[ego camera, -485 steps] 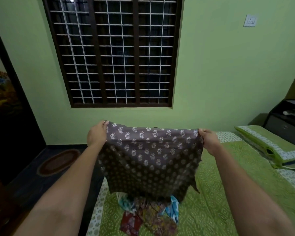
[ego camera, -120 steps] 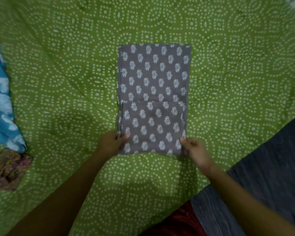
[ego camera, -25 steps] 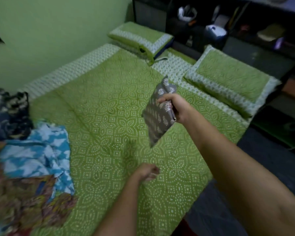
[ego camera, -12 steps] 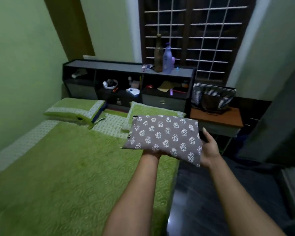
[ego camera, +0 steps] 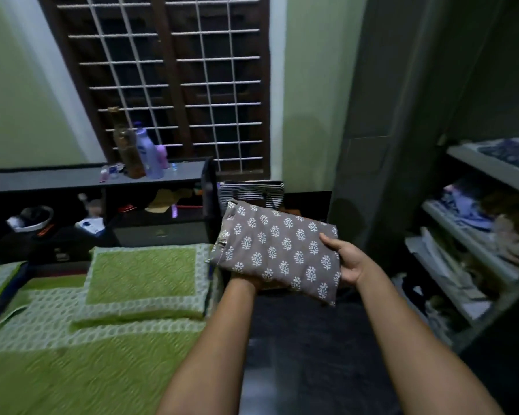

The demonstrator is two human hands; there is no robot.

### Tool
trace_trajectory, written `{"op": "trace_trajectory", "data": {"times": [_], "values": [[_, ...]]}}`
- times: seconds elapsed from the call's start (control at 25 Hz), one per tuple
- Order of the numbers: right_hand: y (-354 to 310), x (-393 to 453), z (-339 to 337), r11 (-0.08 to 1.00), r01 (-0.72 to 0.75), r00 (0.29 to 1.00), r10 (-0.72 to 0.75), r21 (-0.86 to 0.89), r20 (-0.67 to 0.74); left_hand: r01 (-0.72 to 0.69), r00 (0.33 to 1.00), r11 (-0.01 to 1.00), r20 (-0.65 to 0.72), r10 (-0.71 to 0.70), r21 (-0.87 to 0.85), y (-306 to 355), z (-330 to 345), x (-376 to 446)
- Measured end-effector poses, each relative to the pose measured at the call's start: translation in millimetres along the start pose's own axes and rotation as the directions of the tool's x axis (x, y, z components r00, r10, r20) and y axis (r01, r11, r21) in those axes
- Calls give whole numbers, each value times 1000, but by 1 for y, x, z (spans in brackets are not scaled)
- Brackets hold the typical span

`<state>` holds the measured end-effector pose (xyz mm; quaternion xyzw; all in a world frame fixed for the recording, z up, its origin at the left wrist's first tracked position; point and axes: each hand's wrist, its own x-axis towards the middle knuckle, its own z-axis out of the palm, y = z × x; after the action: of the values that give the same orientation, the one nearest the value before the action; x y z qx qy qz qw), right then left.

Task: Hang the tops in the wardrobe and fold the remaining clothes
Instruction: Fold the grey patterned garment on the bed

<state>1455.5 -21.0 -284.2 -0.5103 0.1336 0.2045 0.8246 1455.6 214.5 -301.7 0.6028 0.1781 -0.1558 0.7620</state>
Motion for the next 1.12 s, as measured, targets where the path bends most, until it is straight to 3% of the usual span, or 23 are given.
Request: {"op": "trace_trajectory", "data": {"times": [0.04,0.08,0.12,0.16,0.2,0.28,0.36,0.44,0.56,0.72,0.84,0.92,1.0,1.12], "values": [[-14,8,-17,1000,-6,998,5,-10,-64,-23,996,939,-68,49,344,6,19,21],[-24,18,-33,1000,1,994,-2,-7,-109,-75,996,946,-20,85,315,10,24,44],[-32,28,-48,1000,17,990,-17,-2,-138,151,984,986,108,-143,-72,24,33,67],[-40,37,-61,1000,28,982,-30,-13,-185,416,853,866,449,-267,-276,35,43,90],[-50,50,-76,999,38,975,-43,-24,-220,163,871,966,489,-45,-200,39,59,109],[-70,74,-101,997,69,955,-72,-20,-288,112,896,981,443,-31,-160,56,85,151],[-87,95,-123,994,100,921,-109,-43,-375,50,918,991,385,-96,127,71,115,201],[-109,111,-143,987,143,862,-160,-72,-481,3,899,953,417,-134,302,86,158,242],[-134,118,-170,962,249,737,-263,-112,-622,-87,848,926,515,-124,367,98,224,296],[-155,116,-217,925,313,472,-348,-215,-810,-215,747,898,657,-101,384,94,315,328],[-169,116,-265,903,214,204,-414,-373,-887,-337,672,873,739,-38,352,84,390,351],[-190,116,-292,876,64,10,-480,-479,-877,-544,646,751,758,89,375,83,447,362],[-224,116,-318,846,-121,-166,-533,-519,-830,-734,591,552,773,232,396,90,506,364],[-287,112,-356,804,-300,-308,-591,-513,-746,-863,504,268,765,401,428,108,590,365]]}}
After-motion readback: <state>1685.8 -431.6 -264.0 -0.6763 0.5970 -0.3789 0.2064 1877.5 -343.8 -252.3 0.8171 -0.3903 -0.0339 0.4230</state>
